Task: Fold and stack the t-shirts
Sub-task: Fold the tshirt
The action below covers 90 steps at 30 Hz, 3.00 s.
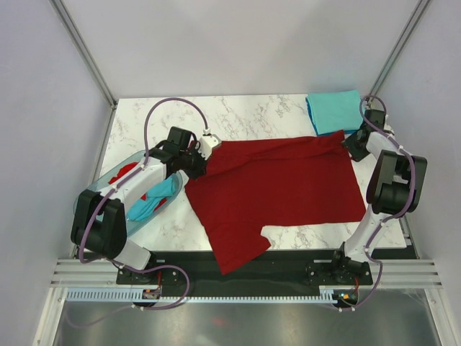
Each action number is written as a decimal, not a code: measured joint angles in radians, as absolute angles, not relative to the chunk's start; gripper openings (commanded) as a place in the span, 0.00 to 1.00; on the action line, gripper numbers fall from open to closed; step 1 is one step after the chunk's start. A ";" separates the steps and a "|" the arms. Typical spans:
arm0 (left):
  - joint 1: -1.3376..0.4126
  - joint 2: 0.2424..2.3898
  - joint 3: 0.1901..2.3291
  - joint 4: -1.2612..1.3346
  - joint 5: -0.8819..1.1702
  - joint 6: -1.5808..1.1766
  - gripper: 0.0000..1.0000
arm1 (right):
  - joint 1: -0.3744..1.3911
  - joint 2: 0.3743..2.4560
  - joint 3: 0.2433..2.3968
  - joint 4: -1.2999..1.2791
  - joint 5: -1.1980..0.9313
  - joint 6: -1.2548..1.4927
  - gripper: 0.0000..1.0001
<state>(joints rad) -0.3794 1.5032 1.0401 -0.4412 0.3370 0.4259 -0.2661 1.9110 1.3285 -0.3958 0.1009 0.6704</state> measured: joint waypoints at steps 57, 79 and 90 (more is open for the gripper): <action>-0.398 1.532 1.086 -0.565 0.300 0.381 0.30 | -0.226 1.865 1.382 -0.374 0.183 0.497 0.47; -0.400 2.085 1.671 -0.573 0.210 0.117 0.30 | -0.247 2.045 1.480 -0.348 0.033 0.385 0.46; -0.398 2.208 1.712 -0.567 0.086 0.080 0.30 | -0.277 2.104 1.483 -0.292 0.077 0.371 0.32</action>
